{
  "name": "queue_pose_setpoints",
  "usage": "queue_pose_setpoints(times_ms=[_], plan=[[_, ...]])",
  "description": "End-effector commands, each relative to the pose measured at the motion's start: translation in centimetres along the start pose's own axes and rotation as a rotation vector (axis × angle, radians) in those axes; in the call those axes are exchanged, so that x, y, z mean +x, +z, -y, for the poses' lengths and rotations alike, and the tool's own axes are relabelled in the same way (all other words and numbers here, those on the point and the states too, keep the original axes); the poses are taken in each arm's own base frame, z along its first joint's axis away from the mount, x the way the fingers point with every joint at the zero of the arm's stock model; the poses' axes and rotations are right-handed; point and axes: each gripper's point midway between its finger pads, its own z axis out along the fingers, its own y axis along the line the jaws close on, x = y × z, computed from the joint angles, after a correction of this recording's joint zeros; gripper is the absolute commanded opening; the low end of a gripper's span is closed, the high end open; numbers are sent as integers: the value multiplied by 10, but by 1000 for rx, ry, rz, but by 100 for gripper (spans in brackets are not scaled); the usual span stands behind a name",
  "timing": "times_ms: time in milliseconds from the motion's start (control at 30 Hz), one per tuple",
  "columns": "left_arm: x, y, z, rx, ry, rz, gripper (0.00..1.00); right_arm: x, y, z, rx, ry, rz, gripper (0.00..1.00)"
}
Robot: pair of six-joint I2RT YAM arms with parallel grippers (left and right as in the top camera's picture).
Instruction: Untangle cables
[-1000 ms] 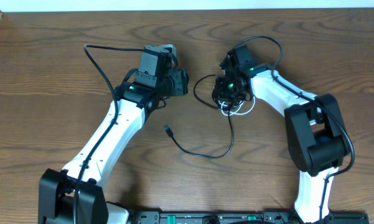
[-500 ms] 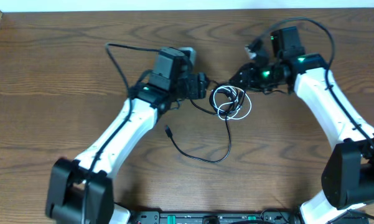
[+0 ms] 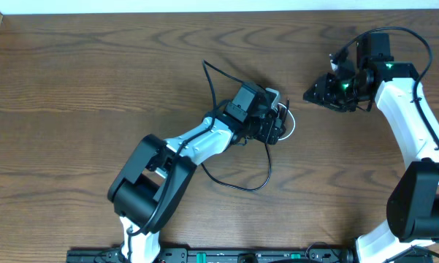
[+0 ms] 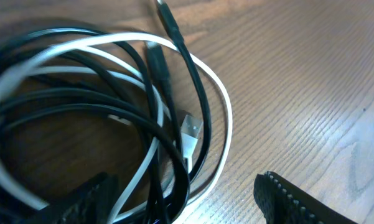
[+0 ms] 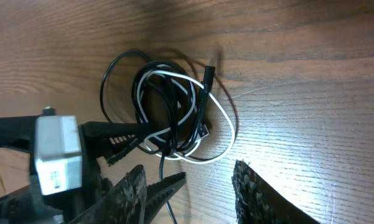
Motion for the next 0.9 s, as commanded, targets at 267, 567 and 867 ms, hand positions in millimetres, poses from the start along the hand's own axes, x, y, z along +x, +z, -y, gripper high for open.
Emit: queue_pose_setpoints(times_ms=[267, 567, 867], plan=[[-32, 12, -27, -132, -63, 162, 62, 2, 0, 2, 46, -41, 2, 43], [-29, 22, -30, -200, -99, 187, 48, 4, 0, 5, 62, -34, -6, 42], [-16, 33, -41, -304, -108, 182, 22, 9, -1, 11, 96, -39, -22, 42]])
